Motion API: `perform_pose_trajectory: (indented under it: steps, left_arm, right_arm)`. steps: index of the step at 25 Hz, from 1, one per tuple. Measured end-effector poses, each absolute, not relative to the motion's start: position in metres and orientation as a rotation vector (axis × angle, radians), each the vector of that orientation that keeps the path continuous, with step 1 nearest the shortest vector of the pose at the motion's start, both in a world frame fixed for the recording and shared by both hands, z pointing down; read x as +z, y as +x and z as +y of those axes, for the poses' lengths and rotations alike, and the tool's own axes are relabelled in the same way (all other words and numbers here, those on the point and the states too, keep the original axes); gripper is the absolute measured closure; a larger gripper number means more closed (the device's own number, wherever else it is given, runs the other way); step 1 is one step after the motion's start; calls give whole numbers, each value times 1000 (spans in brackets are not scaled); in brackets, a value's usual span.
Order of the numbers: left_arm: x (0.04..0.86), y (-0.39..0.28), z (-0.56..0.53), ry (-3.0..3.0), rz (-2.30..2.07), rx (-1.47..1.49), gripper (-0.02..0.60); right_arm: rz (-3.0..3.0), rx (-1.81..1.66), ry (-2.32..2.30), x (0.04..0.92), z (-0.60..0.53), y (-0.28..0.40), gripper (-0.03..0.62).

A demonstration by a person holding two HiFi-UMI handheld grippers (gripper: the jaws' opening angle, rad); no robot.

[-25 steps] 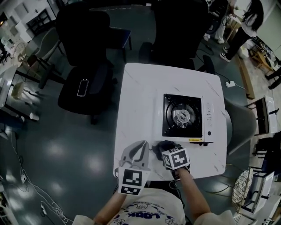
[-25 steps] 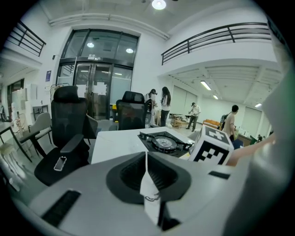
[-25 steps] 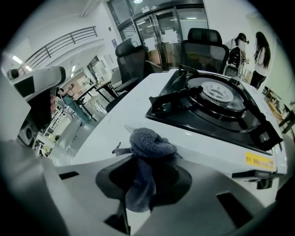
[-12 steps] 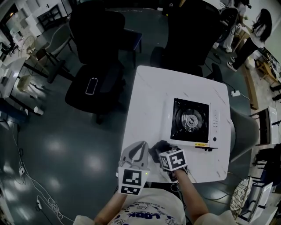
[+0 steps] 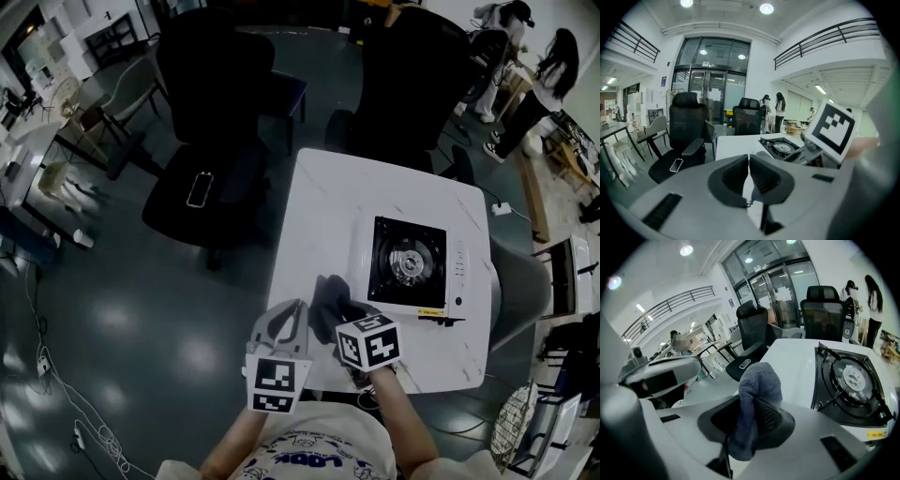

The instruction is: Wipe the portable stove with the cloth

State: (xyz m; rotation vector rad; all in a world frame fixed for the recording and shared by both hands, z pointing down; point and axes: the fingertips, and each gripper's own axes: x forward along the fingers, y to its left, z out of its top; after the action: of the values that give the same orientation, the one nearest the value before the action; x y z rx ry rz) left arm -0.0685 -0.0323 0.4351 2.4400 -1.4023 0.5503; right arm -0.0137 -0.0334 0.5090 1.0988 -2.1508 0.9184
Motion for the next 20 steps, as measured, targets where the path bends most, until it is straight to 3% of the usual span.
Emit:
perform_pose_trajectory:
  steps: [20]
  left_arm:
    - [407, -85, -47, 2470, -1480, 450, 560]
  right_arm:
    - [-2262, 833, 1316, 441, -39, -17, 503]
